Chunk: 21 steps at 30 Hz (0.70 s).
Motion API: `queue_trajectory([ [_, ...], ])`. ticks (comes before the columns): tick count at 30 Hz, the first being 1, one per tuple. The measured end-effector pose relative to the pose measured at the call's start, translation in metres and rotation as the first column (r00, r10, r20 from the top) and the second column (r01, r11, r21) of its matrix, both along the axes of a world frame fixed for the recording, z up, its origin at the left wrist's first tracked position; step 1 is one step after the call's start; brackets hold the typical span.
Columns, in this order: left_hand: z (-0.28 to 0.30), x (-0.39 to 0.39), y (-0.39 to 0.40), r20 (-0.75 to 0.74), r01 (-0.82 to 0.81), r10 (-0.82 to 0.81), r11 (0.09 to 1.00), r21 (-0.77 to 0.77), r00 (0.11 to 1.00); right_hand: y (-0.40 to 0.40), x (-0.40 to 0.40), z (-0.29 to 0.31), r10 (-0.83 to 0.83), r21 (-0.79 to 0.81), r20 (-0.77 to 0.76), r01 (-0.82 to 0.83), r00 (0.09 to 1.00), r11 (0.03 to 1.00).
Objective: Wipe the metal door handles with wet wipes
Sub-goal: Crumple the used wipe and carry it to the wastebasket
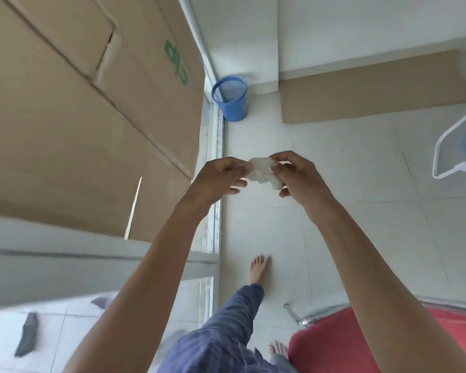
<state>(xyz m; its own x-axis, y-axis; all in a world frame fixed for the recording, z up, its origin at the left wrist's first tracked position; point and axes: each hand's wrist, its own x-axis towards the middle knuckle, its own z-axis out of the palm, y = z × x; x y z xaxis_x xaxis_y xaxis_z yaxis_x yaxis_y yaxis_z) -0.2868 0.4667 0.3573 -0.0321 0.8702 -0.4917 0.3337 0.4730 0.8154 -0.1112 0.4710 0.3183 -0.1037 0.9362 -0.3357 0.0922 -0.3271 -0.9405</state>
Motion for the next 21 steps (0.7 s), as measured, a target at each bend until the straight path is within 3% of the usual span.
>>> queue_trajectory([
  [6, -0.011, -0.03, 0.124, 0.225, -0.302, 0.278, 0.95, 0.079, 0.934, 0.13, -0.026, 0.021, 0.113, 0.016, 0.088, -0.115, 0.99, 0.993],
  [10, 0.0, -0.03, 0.183, 0.292, -0.405, 0.356, 0.905, 0.128, 0.888, 0.192, -0.022, 0.034, 0.164, 0.048, 0.148, -0.173, 0.975, 0.984],
  [14, 0.013, -0.008, 0.237, 0.312, -0.349, 0.295, 0.927, 0.134, 0.903, 0.246, -0.004, 0.05, 0.159, 0.067, 0.238, -0.179, 0.958, 0.982],
  [19, 0.016, 0.023, 0.3, 0.26, -0.127, 0.09, 0.983, 0.129, 0.961, 0.309, 0.017, 0.067, 0.321, 0.031, 0.27, -0.341, 0.908, 0.94],
  [21, 0.016, 0.037, 0.332, 0.24, -0.127, 0.092, 0.983, 0.132, 0.966, 0.35, 0.029, 0.067, 0.348, 0.047, 0.286, -0.376, 0.893, 0.926],
])
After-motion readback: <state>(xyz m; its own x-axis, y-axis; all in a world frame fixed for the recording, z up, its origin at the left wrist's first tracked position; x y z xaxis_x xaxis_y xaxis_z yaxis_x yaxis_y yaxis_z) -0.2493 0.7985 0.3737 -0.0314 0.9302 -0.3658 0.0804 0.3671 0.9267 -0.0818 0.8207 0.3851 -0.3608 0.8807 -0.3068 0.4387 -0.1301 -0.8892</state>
